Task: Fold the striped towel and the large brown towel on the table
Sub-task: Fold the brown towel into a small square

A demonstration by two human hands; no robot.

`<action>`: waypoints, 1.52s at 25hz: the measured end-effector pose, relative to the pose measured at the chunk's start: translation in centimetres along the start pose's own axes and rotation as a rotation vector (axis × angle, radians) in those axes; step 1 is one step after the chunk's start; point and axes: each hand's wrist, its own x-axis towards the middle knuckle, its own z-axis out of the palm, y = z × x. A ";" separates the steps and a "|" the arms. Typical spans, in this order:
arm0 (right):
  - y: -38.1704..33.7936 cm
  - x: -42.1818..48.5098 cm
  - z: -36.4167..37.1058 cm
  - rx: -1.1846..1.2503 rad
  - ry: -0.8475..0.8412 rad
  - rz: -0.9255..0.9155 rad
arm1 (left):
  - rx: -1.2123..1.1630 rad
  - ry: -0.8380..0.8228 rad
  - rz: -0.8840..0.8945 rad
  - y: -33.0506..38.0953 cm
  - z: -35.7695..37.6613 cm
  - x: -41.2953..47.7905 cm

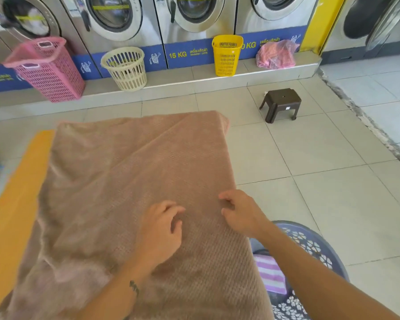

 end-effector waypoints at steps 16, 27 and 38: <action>2.2 -22.2 14.8 -0.569 0.187 0.023 | 0.200 0.177 0.111 -10.7 1.8 -24.9; 1.3 -21.2 14.2 -0.903 0.167 -0.108 | 0.095 0.312 0.062 -12.9 0.3 -26.9; -3.0 -22.6 15.7 -0.752 0.019 -0.337 | -0.140 0.363 -0.255 -15.0 -3.2 -28.4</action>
